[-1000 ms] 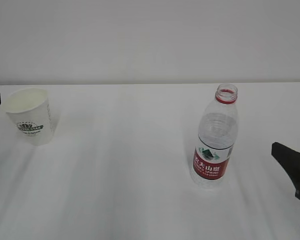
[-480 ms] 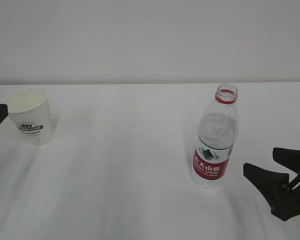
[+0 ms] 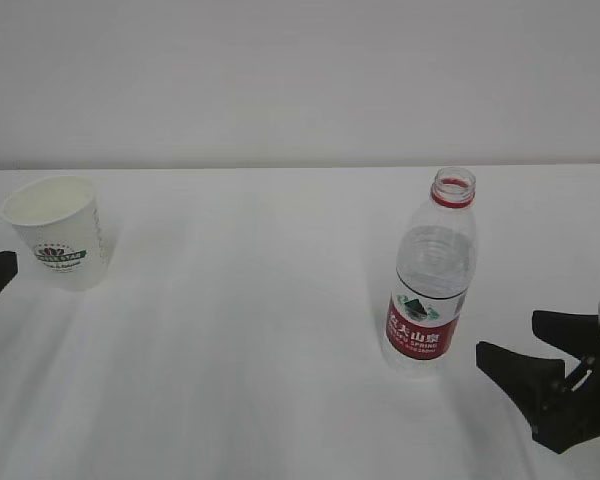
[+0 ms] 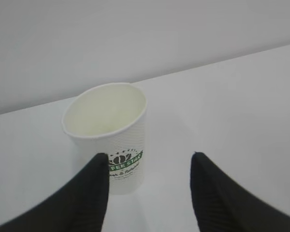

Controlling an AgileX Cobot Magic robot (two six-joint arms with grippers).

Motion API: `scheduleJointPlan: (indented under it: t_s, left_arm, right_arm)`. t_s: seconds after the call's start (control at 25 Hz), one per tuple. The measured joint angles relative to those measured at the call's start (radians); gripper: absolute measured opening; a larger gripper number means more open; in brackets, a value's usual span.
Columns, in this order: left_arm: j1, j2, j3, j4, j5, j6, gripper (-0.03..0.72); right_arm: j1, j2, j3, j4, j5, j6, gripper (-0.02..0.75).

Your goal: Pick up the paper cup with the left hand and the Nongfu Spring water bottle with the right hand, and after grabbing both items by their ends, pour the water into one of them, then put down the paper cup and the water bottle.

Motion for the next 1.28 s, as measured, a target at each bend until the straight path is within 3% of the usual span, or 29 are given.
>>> scheduleJointPlan:
  t_s: [0.4,0.8,1.28]
  left_arm:
    - [0.0,0.086,0.044,0.015,-0.13,0.0,0.398]
    - [0.0,0.241,0.044,0.084,-0.341,0.0,0.398]
    - [0.0,0.318,0.044,0.136,-0.354,0.0,0.398]
  right_arm:
    - [0.0,0.011,0.0,-0.008,-0.006,-0.006,0.588]
    - [0.0,0.109,0.0,-0.01,-0.158,-0.091,0.587]
    - [0.0,0.274,-0.012,-0.023,-0.201,-0.188,0.617]
